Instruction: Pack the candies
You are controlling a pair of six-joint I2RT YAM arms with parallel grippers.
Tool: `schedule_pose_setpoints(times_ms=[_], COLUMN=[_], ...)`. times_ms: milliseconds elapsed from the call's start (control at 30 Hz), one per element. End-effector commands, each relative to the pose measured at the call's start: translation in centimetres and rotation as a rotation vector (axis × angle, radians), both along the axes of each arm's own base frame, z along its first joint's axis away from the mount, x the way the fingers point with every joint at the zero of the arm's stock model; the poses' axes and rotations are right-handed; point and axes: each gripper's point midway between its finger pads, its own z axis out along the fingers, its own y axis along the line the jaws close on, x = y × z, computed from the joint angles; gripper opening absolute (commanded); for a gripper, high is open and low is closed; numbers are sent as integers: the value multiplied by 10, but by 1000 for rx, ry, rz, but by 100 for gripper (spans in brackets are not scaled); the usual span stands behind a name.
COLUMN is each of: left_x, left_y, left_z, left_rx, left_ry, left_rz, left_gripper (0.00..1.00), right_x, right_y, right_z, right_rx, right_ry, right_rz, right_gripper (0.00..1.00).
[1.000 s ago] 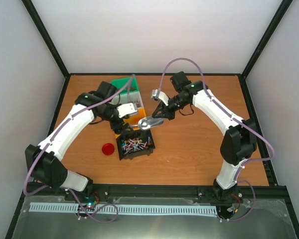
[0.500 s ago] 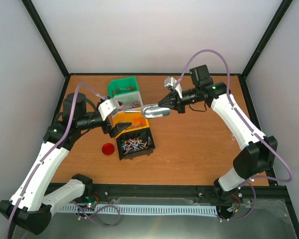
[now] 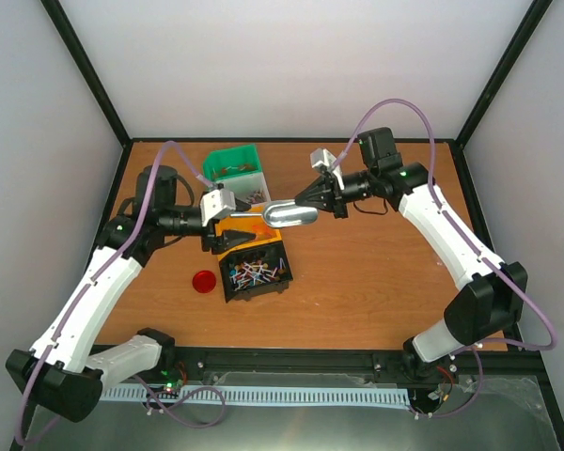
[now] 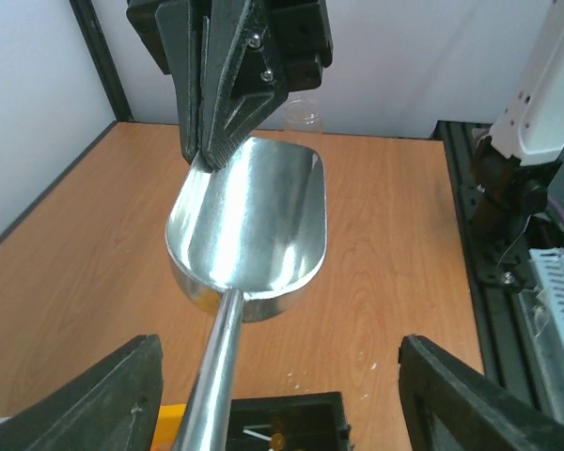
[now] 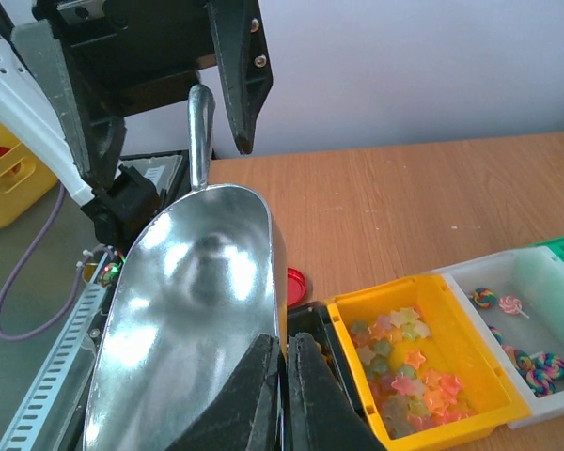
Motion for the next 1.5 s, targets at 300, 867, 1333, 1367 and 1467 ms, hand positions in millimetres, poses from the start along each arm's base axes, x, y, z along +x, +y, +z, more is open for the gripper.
schedule_pose_setpoints(times_ms=[300, 867, 1333, 1367, 1467], left_x=[3, 9, 47, 50, 57], left_y=[-16, -8, 56, 62, 74], left_z=[12, -4, -66, -67, -66], left_rx=[-27, 27, 117, 110, 89], left_ry=[-73, -60, 177, 190, 206], left_rz=[-76, 2, 391, 418, 493], left_gripper=[34, 1, 1, 1, 1], right_x=[-15, -6, 96, 100, 114], right_y=[3, 2, -1, 5, 25], right_z=[16, 4, -111, -121, -140], right_rx=[57, 9, -355, -390, -429], right_ry=[-38, -3, 156, 161, 197], right_rz=[56, -9, -488, -506, -566], right_gripper=[3, 56, 73, 73, 76])
